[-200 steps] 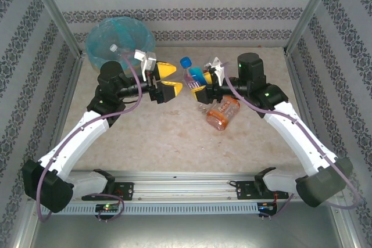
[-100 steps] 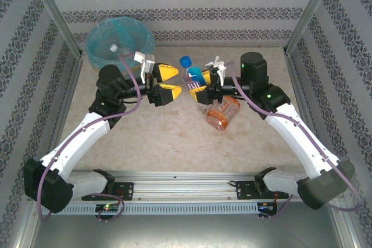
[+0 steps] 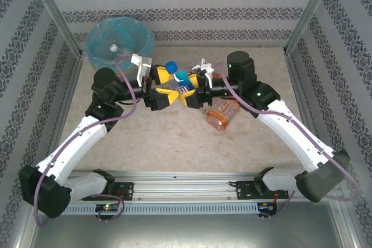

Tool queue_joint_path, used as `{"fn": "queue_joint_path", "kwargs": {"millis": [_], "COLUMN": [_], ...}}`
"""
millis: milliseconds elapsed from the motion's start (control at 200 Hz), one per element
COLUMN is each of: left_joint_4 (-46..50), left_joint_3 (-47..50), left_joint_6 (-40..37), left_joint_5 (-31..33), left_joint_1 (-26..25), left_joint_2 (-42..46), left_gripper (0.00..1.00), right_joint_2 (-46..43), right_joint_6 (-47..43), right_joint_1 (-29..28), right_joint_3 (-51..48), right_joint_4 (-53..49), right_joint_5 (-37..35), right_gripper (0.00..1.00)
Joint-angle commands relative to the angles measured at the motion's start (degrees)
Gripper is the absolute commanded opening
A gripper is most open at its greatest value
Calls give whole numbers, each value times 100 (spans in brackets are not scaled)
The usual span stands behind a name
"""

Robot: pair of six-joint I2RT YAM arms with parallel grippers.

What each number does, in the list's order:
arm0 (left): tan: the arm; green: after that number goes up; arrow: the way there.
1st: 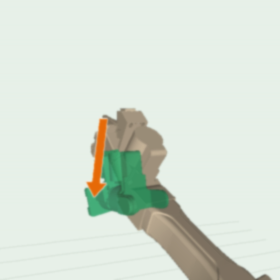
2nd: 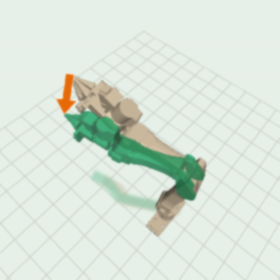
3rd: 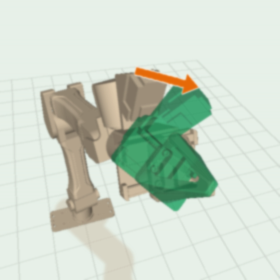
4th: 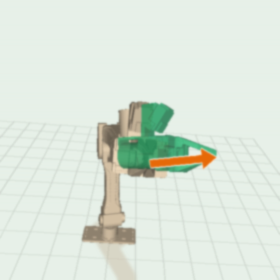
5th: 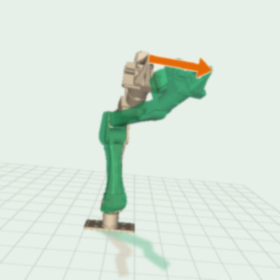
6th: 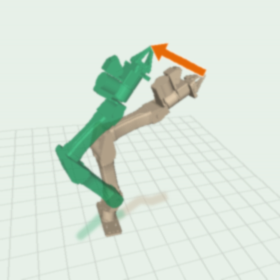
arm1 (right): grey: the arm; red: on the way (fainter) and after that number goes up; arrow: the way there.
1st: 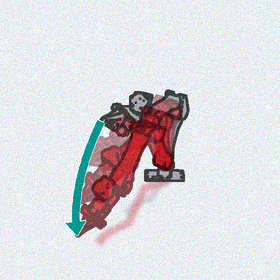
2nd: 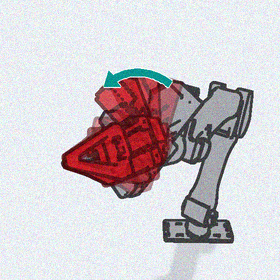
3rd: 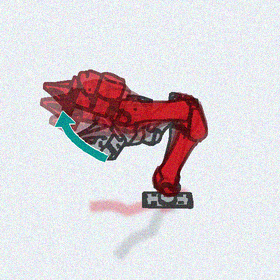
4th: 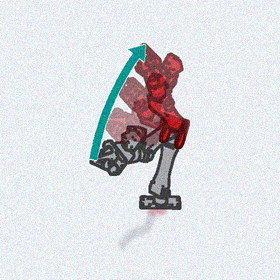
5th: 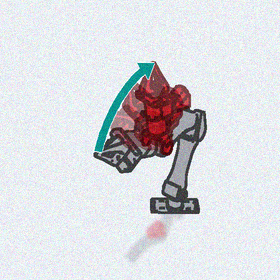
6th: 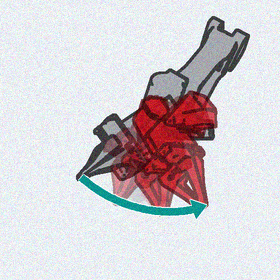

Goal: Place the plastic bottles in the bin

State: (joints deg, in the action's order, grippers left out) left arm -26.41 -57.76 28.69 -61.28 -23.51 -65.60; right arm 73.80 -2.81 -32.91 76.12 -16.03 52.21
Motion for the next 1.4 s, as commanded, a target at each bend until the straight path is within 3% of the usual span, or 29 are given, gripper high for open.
{"fn": "queue_joint_path", "kwargs": {"millis": [0, 370, 555, 659, 739, 869, 949, 1024, 1169, 1399], "left_joint_4": [-694, -1268, -1419, -1400, -1401, -1436, -1485, -1490, -1312, -491], "left_joint_3": [118, 181, 193, 220, 262, 301, 334, 356, 357, 25], "left_joint_6": [305, 659, 649, 577, 512, 450, 440, 394, 138, -532], "left_joint_5": [-298, -244, -301, -316, -265, -150, -48, 71, 478, 1026], "left_joint_1": [48, 48, 48, 48, 48, 48, 48, 48, 48, 57], "left_joint_2": [91, -13, -14, 58, 117, 157, 170, 210, 366, 568], "left_gripper": [96, 83, 70, 57, 56, 44, 44, 44, 41, 35], "right_joint_2": [87, 343, 399, 330, 335, 385, 385, 339, 153, -296], "right_joint_6": [46, 129, 109, 116, 199, 287, 287, 281, 242, 248], "right_joint_1": [-88, -351, -444, -436, -427, -427, -423, -412, -349, -65], "right_joint_3": [241, 340, 352, 301, 298, 307, 299, 251, 105, -211], "right_joint_4": [287, 373, 425, 543, 633, 700, 699, 692, 716, 1000], "right_joint_5": [305, 716, 590, 450, 474, 507, 476, 297, -125, -1072], "right_gripper": [58, 58, 59, 60, 61, 65, 69, 78, 85, 90]}}
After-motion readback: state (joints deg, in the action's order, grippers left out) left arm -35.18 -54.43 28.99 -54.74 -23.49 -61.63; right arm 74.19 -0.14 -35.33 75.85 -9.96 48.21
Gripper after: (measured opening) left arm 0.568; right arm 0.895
